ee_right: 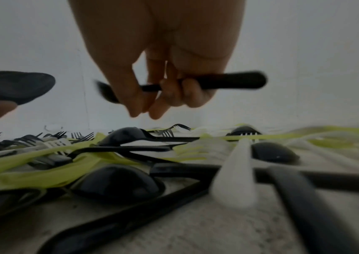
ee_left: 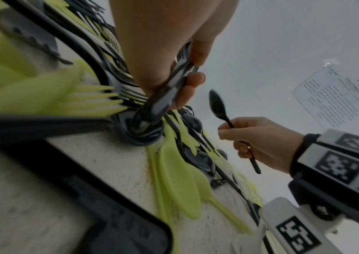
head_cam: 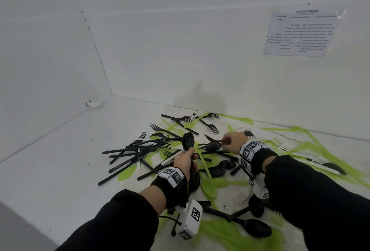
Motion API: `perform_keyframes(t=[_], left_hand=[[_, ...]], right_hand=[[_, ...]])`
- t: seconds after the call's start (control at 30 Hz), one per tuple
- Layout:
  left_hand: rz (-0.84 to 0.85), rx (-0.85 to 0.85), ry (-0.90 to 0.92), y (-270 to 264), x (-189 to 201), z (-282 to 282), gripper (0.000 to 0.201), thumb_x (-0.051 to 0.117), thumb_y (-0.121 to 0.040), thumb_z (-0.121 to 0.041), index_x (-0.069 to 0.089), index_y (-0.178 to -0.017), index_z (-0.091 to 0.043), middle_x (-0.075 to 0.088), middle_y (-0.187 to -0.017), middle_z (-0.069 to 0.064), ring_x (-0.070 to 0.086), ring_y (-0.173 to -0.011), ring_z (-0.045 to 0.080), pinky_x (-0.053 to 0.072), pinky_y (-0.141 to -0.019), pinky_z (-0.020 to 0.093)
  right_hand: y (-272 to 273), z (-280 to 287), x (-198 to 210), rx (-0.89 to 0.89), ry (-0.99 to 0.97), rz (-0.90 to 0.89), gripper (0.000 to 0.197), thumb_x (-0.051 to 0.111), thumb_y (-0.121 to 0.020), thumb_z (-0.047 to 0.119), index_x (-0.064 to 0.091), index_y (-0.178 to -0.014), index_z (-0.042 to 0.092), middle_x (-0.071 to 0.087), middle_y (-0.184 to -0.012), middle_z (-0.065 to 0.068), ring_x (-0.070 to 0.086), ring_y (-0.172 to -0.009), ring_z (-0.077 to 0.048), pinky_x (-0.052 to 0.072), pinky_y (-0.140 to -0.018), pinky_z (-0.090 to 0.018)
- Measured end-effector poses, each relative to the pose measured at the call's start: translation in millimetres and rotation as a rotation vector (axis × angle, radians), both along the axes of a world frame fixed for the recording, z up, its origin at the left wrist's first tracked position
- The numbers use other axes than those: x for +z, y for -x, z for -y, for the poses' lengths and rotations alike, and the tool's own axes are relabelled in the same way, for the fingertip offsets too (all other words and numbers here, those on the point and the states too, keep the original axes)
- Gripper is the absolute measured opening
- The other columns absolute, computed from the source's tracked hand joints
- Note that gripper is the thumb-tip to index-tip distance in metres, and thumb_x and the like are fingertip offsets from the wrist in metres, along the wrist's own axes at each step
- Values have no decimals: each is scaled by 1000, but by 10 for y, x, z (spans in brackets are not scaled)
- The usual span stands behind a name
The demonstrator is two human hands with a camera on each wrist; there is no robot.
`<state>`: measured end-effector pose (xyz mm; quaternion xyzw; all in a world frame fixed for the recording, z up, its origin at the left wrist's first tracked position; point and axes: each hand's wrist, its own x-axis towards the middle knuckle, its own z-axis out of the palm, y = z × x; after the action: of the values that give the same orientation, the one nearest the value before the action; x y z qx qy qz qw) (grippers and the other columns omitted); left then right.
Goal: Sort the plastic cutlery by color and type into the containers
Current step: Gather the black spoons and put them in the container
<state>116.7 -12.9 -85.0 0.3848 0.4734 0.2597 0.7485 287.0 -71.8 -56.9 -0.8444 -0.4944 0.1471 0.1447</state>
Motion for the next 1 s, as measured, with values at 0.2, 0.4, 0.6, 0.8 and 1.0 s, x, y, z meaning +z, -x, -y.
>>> perform_keyframes(t=[0.2,0.4,0.6,0.8,1.0], left_hand=[[-15,44,-20,-63,-36,-37,17,46,-98,-20,49,-82,-13,45,-62,2,32,-39,12,30,-39,16],[-2,47,-14,-84,-81,-37,21,44,-99,-21,47,-78,-14,43,-60,0,33,-30,8,29,-37,14],[-6,62,-41,-90,-68,-49,24,45,-98,-20,46,-76,-12,42,-62,2,34,-33,9,29,-40,17],[7,83,-6,-101,-107,-61,16,45,-98,-19,45,-84,-12,43,-62,2,34,-33,10,29,-38,16],[15,92,8,-104,-118,-61,18,45,-98,-18,45,-81,-14,42,-61,2,33,-33,10,30,-37,16]], right_hand=[[67,-232,-113,277,184,102,49,66,-79,14,51,-125,20,58,-121,-7,56,-109,-24,45,-90,-29],[18,-303,-108,287,200,129,37,63,-81,17,54,-117,19,60,-114,-6,59,-103,-25,49,-85,-32],[-176,-285,-27,255,204,97,28,50,-90,15,56,-116,7,57,-119,-14,53,-109,-26,40,-85,-28],[-380,-204,60,75,46,86,25,51,-83,42,53,-86,17,56,-85,-5,55,-83,-26,36,-67,-26],[-416,-337,-124,58,106,100,30,49,-93,30,56,-114,9,61,-106,-12,58,-103,-30,40,-76,-27]])
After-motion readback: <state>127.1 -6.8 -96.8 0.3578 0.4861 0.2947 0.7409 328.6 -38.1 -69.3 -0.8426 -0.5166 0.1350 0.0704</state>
